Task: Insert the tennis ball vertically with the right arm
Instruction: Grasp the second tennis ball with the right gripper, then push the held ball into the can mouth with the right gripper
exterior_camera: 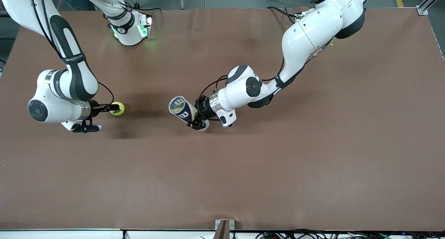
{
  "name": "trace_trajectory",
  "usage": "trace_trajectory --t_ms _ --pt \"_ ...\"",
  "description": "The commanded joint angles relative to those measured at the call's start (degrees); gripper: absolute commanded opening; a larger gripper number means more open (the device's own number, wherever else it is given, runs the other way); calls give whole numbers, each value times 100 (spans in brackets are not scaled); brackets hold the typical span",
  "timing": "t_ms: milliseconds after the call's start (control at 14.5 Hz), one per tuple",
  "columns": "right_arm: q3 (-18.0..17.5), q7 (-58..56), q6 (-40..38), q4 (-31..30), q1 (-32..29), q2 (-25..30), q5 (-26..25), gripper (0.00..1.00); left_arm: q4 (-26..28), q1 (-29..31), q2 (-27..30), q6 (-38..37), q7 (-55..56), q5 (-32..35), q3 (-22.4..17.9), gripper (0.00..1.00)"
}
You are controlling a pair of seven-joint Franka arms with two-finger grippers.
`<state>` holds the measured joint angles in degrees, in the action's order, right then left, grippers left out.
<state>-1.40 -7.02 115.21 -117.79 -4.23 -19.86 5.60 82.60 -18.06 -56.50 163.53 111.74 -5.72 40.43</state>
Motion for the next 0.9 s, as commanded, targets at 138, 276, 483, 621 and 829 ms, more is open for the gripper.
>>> trace_trajectory --t_ms 138,276,483,621,829 --pt "-27 -18 317 -227 -16 -18 -95 100 -95 13 -19 -85 -82 -131 79 74" --pt "-27 -18 493 -280 -16 -158 -95 100 -95 13 -1 -85 -82 -158 79 74" --pt "-36 -18 722 -385 10 -273 -95 100 -95 13 8 -93 -64 -149 70 75" --pt "-36 -10 748 -385 72 -361 -95 100 -95 13 8 -93 -64 -149 61 77" --pt "-36 -1 792 -455 133 -370 -95 99 -95 -31 -1 -93 -47 -158 52 77"
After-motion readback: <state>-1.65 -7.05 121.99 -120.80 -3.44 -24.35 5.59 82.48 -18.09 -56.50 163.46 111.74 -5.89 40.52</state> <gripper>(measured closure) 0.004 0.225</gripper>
